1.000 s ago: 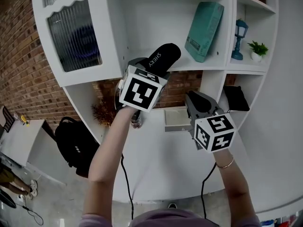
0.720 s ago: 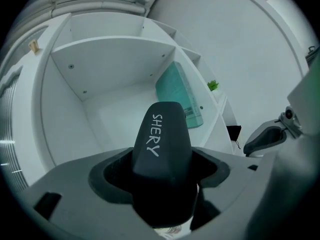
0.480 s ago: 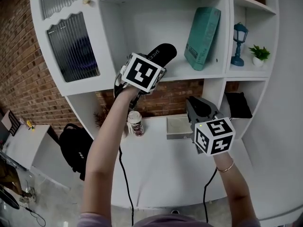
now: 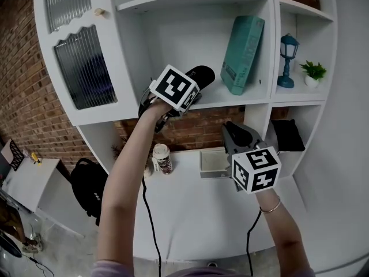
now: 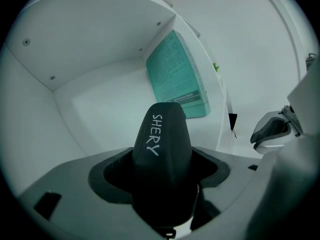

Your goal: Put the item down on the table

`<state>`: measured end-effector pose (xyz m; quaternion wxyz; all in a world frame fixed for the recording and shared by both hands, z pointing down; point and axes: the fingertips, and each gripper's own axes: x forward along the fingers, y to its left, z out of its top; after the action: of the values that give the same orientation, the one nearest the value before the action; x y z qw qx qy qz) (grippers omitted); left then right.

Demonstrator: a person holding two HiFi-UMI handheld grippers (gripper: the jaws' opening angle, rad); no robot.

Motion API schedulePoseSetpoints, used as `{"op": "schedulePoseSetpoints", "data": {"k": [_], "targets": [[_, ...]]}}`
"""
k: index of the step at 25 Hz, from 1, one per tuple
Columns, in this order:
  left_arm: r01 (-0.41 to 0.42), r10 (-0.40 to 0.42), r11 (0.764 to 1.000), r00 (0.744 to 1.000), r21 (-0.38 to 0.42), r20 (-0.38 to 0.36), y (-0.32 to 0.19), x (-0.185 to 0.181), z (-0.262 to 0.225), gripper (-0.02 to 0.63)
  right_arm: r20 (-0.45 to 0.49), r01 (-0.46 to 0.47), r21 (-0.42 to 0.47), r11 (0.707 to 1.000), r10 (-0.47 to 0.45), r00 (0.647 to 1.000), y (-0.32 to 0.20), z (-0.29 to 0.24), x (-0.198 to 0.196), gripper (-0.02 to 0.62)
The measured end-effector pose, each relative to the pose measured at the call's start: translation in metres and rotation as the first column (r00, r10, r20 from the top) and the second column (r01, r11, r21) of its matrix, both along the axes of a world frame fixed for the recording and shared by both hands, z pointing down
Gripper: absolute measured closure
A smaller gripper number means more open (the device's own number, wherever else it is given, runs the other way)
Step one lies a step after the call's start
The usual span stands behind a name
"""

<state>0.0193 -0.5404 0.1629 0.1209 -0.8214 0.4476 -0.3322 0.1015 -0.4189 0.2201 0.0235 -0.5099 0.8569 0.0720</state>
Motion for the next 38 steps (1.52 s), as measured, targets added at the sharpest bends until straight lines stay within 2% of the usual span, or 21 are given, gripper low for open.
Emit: {"op": "schedulePoseSetpoints", "data": {"k": [8, 12, 19, 25, 32, 33, 38], "targets": [[-0.049, 0.039, 0.994, 0.994, -0.093, -0.104, -0.011, 0.002, 0.005, 0.258, -0.002, 0.007, -0.013, 1.000, -0.007, 1.000, -0.003, 0.005, 0.000, 0.558], [-0.061, 0.043, 0.993, 0.984, -0.103, -0.174, -0.013, 0.001, 0.007, 0.258, 0.000, 0.007, -0.016, 1.000, -0.007, 1.000, -0.003, 0.006, 0.001, 0.558], [-0.033, 0.029, 0.999, 0.986, -0.021, -0.164, -0.013, -0.002, 0.001, 0.245, -0.008, 0.008, -0.029, 1.000, -0.008, 1.000, -0.001, 0.011, -0.003, 0.558], [0.004, 0.014, 0.997, 0.973, 0.078, -0.229, -0.004, -0.016, -0.019, 0.242, -0.017, 0.016, -0.029, 0.999, -0.017, 1.000, 0.003, 0.010, -0.010, 0.558], [-0.005, 0.062, 0.983, 0.952, 0.186, -0.301, 0.035, -0.028, -0.030, 0.244, -0.013, 0.024, -0.038, 0.999, -0.024, 1.000, 0.008, 0.011, -0.014, 0.559], [-0.007, 0.071, 0.980, 0.946, 0.201, -0.315, 0.041, -0.029, -0.031, 0.248, -0.012, 0.026, -0.040, 0.999, -0.026, 1.000, 0.009, 0.012, -0.015, 0.560], [0.006, 0.101, 0.962, 0.921, 0.273, -0.377, 0.068, -0.039, -0.033, 0.352, -0.011, 0.031, -0.049, 0.998, -0.032, 0.999, 0.014, 0.015, -0.019, 0.558]]}}
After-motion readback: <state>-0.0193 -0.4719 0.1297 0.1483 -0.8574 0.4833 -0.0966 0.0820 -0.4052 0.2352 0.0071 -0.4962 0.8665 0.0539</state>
